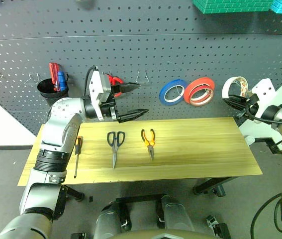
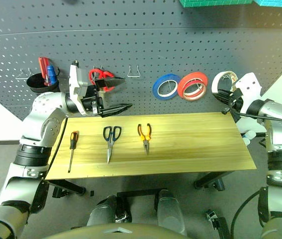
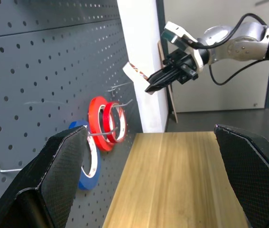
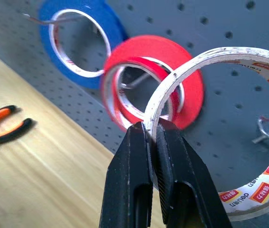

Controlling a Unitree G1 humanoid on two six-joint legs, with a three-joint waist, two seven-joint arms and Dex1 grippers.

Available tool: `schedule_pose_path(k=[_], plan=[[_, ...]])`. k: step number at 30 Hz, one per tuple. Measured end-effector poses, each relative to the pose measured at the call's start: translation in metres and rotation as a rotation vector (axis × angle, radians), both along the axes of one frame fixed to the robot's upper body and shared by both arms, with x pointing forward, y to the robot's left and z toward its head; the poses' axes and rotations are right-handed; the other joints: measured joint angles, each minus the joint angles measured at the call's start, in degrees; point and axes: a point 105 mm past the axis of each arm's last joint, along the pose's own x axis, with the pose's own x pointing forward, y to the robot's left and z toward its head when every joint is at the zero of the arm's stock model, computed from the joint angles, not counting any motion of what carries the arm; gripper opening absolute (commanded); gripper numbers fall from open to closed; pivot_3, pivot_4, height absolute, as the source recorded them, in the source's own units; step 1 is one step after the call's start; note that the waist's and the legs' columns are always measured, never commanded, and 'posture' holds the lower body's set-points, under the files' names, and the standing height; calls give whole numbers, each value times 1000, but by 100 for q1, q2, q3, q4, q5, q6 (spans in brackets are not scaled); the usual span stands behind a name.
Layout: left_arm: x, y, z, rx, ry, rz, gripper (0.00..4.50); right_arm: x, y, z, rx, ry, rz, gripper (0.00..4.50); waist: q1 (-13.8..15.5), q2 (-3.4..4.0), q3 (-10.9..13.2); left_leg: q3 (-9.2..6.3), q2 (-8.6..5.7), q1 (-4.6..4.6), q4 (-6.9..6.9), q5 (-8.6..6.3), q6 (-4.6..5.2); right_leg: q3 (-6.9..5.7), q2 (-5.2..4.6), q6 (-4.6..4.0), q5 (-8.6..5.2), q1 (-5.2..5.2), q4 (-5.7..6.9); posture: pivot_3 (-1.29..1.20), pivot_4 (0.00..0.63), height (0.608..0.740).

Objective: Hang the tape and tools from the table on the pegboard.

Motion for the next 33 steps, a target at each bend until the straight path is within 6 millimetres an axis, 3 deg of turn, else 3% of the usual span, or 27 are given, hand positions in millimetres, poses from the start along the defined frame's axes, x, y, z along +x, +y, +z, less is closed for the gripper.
schedule_pose_path(k=[6,13,22,27,33], plan=[[-1,0,0,1,-1,-2,4500,-11,-6,11,11,-17,-7,40,71,0,0,-7,6,7,24,-16,17,1,0,-13,-8,0,32,-172,46,730],[1,-1,-1,-2,8,1,4500,-8,-20,18,-1,-55,-74,40,65,0,-1,-8,8,5,43,-20,23,0,0,-29,-17,3,39,-179,46,730],[12,-5,1,-12,-3,51,4500,32,-29,2,-77,-49,-220,40,10,0,-1,-7,10,5,52,-14,16,2,1,-23,-14,1,54,-154,53,730],[12,-10,2,-15,-13,42,4500,43,-29,-12,-76,-23,-252,40,46,1,-1,-3,9,6,53,-2,0,4,1,-15,-11,1,60,-145,52,730],[12,-16,1,-21,-11,39,4500,55,-27,-9,-60,-49,-285,40,28,1,-1,-3,9,8,55,-2,0,5,2,-14,-12,1,64,-145,52,730]])
